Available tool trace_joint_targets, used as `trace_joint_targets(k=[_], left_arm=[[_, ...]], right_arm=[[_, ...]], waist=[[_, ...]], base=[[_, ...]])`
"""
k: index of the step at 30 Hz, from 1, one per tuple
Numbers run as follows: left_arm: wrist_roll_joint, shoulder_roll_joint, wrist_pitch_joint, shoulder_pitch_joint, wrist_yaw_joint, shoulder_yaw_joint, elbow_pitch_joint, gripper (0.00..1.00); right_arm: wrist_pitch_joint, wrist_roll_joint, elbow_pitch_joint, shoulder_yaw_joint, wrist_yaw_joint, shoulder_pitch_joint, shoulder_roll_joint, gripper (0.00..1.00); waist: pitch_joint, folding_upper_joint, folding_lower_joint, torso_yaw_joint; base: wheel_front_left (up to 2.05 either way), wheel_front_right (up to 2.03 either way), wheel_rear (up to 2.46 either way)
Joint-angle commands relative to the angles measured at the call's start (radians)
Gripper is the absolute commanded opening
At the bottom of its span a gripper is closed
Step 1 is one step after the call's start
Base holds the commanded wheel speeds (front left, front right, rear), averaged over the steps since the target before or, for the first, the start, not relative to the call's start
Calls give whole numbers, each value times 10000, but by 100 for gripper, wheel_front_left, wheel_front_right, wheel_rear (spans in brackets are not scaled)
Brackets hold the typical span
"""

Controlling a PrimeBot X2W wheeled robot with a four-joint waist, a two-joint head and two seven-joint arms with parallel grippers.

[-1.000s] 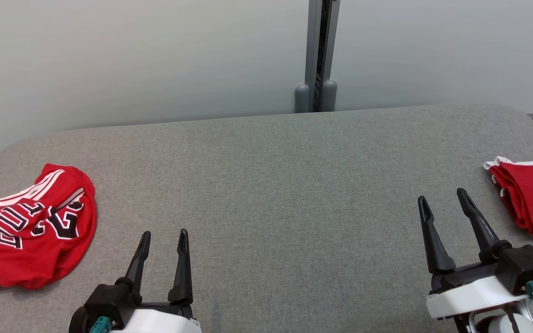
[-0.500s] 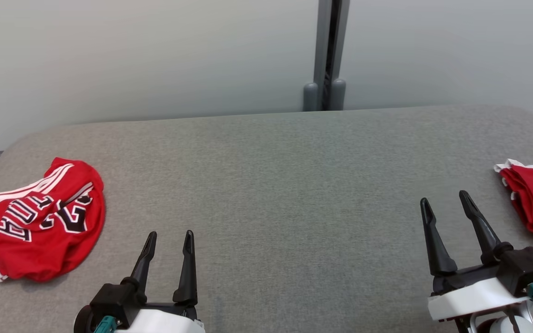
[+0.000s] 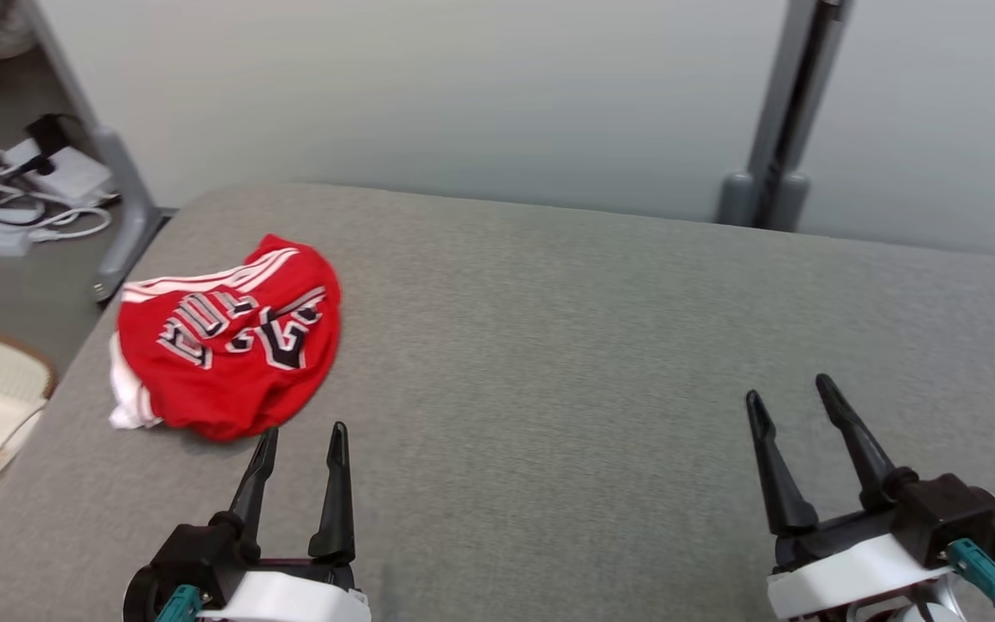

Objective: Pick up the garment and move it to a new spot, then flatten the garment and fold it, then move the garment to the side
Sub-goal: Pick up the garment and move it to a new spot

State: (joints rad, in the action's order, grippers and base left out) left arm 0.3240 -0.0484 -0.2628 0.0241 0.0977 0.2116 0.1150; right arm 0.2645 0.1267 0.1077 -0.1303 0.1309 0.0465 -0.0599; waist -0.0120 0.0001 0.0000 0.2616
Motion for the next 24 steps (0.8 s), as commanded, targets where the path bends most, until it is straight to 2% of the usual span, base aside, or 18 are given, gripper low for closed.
trace_joint_targets(k=[1,9,24], left_arm=[[-94,-41,14,69,-56,-104,-9,100],[-232,-42,16,280,-171,-403,-65,100],[-232,-42,14,402,-214,-457,-22,100]], right_arm=[[18,123,28,-115,-3,-70,7,100],[18,203,94,-405,-3,-92,39,100],[18,291,192,-530,-3,-125,73,100]], waist=[[-96,-1,0,655],[-258,-1,0,1624],[-345,-1,0,2140]], base=[[0,0,0],[0,0,0],[0,0,0]])
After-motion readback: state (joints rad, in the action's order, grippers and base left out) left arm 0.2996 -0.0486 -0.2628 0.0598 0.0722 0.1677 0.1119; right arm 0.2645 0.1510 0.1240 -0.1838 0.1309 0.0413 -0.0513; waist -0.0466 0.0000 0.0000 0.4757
